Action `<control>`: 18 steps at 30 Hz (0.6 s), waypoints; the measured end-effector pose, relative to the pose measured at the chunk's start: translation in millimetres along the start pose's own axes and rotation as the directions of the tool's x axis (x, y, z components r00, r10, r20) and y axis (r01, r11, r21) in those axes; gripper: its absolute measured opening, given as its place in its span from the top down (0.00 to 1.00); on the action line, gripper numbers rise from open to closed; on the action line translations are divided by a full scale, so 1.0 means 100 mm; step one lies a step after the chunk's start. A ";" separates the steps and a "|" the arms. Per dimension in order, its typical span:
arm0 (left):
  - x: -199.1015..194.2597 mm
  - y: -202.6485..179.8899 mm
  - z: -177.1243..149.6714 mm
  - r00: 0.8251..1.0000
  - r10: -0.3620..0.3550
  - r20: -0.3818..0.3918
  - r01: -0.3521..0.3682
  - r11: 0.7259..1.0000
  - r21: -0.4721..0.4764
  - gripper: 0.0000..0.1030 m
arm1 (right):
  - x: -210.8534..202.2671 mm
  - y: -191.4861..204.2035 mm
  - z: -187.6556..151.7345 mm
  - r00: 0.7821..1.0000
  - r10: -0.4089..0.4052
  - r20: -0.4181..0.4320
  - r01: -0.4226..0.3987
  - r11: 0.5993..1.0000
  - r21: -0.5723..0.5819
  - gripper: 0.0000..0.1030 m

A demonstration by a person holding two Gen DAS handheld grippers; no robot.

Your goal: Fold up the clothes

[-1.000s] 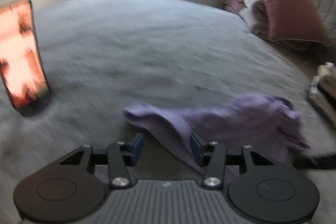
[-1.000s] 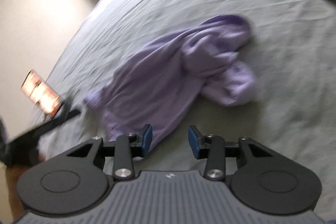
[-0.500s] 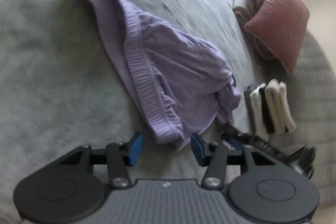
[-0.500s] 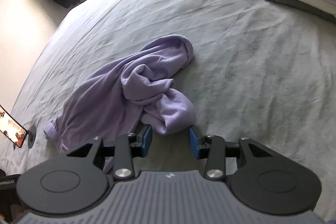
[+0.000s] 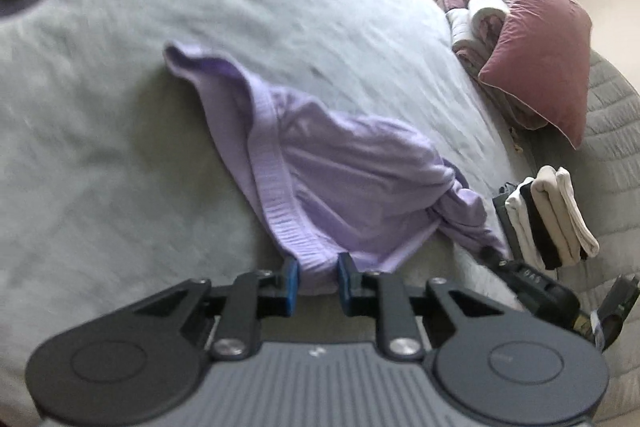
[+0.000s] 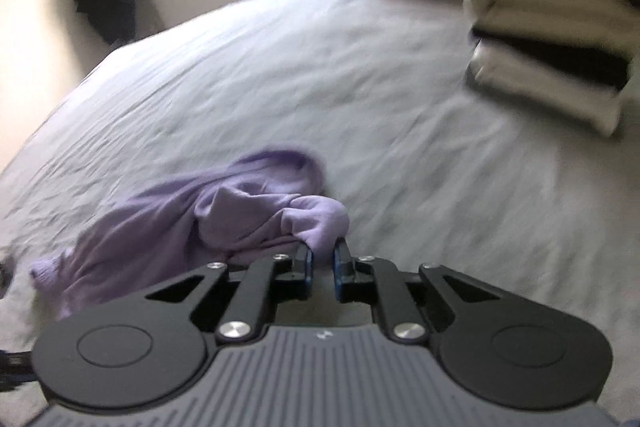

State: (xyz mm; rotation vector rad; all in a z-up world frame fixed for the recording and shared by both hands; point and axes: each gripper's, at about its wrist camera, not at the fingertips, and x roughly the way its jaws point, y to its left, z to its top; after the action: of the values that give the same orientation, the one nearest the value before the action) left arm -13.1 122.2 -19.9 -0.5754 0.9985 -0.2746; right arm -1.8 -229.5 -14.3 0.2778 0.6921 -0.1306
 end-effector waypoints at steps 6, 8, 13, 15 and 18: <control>-0.36 0.12 0.04 0.998 -0.009 0.056 0.006 0.999 0.050 0.81 | -0.25 -0.24 0.09 0.994 -0.068 0.090 0.070 0.997 -0.019 0.89; -0.46 0.18 0.01 0.998 -0.006 0.065 0.001 0.998 0.067 0.81 | -0.32 -0.34 0.11 0.991 -0.086 0.105 0.088 0.996 -0.017 0.89; -0.65 0.37 -0.08 0.997 0.012 0.081 -0.019 0.996 0.087 0.81 | -0.46 -0.62 0.13 0.982 -0.140 0.128 0.140 0.990 0.012 0.89; -0.73 0.49 -0.10 0.995 0.027 0.093 -0.035 0.996 0.082 0.81 | -0.53 -0.75 0.15 0.976 -0.168 0.138 0.165 0.986 0.031 0.89; -0.82 0.63 -0.10 0.992 0.059 0.112 -0.067 0.995 0.068 0.81 | -0.63 -0.95 0.18 0.967 -0.208 0.148 0.200 0.977 0.070 0.89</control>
State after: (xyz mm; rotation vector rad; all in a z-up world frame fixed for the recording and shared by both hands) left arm -67.4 209.0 -1.7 -0.4878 0.8955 -0.2191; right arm -58.5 -323.3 19.3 0.2455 0.5620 -0.3651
